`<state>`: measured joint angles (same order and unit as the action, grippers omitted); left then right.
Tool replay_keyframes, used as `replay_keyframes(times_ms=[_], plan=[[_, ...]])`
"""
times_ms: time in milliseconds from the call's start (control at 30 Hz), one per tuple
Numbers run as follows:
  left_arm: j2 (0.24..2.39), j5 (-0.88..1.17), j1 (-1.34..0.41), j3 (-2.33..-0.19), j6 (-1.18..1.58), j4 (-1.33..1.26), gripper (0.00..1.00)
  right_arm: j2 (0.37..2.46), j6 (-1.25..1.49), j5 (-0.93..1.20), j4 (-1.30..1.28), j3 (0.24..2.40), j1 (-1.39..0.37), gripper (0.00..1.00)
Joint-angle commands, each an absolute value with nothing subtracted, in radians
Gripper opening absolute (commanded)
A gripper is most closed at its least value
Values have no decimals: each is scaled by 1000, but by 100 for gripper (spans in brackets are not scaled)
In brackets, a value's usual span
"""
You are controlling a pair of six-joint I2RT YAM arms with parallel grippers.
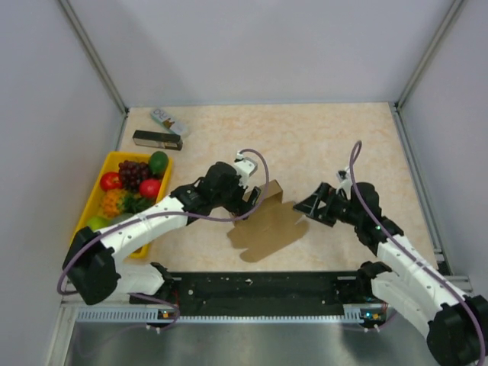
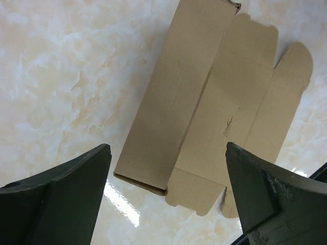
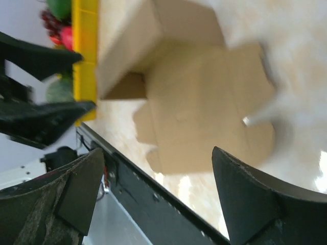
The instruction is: Fold the paper box
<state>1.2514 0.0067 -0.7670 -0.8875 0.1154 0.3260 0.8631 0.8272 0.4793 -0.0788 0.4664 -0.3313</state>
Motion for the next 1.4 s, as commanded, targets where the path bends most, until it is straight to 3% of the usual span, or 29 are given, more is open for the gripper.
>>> replay_keyframes(times_ms=[0, 167, 333, 433, 833, 1000, 1100, 1233, 1367], plan=[[1345, -60, -801, -994, 20, 414, 98, 672, 922, 453, -224, 306, -325, 83], [1368, -94, -818, -1052, 123, 448, 95, 647, 829, 379, -196, 224, -315, 70], [1198, 33, -816, -933, 212, 305, 94, 957, 724, 471, -29, 248, -287, 56], [1117, 58, -815, -911, 221, 299, 94, 991, 713, 466, -8, 250, -285, 46], [974, 38, -813, -942, 198, 394, 94, 1137, 778, 494, 245, 207, -285, 34], [950, 46, -813, -951, 196, 411, 94, 1192, 851, 555, 414, 170, -284, 10], [933, 40, -815, -950, 207, 416, 94, 1163, 783, 568, 311, 222, -284, 0], [899, 48, -813, -954, 247, 387, 95, 1111, 657, 529, -42, 392, -284, 0], [910, 167, -813, -997, 227, 390, 96, 1118, 666, 601, -233, 531, -285, 0]])
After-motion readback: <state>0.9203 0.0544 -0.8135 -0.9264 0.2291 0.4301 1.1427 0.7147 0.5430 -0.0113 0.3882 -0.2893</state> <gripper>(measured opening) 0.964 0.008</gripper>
